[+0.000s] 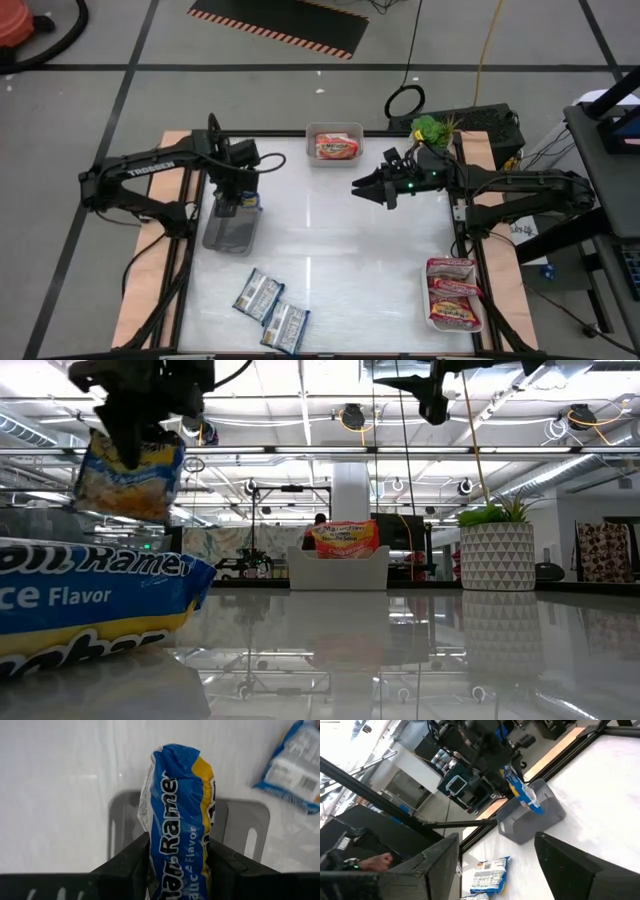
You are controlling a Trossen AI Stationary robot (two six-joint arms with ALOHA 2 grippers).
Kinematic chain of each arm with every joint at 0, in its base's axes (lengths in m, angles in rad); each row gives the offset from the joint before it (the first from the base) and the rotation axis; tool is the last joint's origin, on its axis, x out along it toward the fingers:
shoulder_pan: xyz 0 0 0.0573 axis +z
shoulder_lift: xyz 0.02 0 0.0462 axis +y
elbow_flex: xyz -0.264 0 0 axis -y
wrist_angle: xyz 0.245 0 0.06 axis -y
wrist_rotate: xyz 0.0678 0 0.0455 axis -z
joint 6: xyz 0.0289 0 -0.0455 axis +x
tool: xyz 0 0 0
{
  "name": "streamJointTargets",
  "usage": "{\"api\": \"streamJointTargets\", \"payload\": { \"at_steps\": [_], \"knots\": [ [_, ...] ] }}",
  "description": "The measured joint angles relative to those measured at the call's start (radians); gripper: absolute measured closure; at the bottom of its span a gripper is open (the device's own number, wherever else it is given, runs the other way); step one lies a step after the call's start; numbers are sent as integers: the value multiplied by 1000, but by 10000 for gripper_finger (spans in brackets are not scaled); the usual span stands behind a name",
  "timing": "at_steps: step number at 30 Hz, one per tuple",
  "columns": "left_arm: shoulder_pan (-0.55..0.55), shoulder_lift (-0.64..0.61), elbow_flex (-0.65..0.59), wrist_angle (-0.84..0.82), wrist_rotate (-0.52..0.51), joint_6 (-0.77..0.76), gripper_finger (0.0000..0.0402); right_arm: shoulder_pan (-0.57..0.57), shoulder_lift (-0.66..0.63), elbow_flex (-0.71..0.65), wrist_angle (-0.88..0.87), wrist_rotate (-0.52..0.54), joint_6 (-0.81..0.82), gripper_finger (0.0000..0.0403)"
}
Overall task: Sort Maruchan noodles
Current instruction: Put the top blue noodle pack into the black bin
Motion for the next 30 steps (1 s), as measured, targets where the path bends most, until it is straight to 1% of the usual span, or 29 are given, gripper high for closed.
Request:
{"api": "streamJointTargets", "payload": {
  "at_steps": [3,6,12,16,27,30],
  "knots": [
    [0,-27,-49,9,0,-9,251,7,0,0,0,-2,12,149],
    [0,-47,-67,10,0,-9,251,18,0,0,-3,-2,14,149],
    [0,-70,-104,10,-75,36,250,18,0,0,-4,-3,6,149],
    [0,-69,-127,20,-91,80,250,18,0,0,-4,-3,-2,149],
    [-3,-69,-227,186,-93,87,250,34,0,0,-4,-5,-3,149],
    [-3,-68,-246,197,-93,93,250,49,0,0,-4,-5,-3,149]
  ]
}}
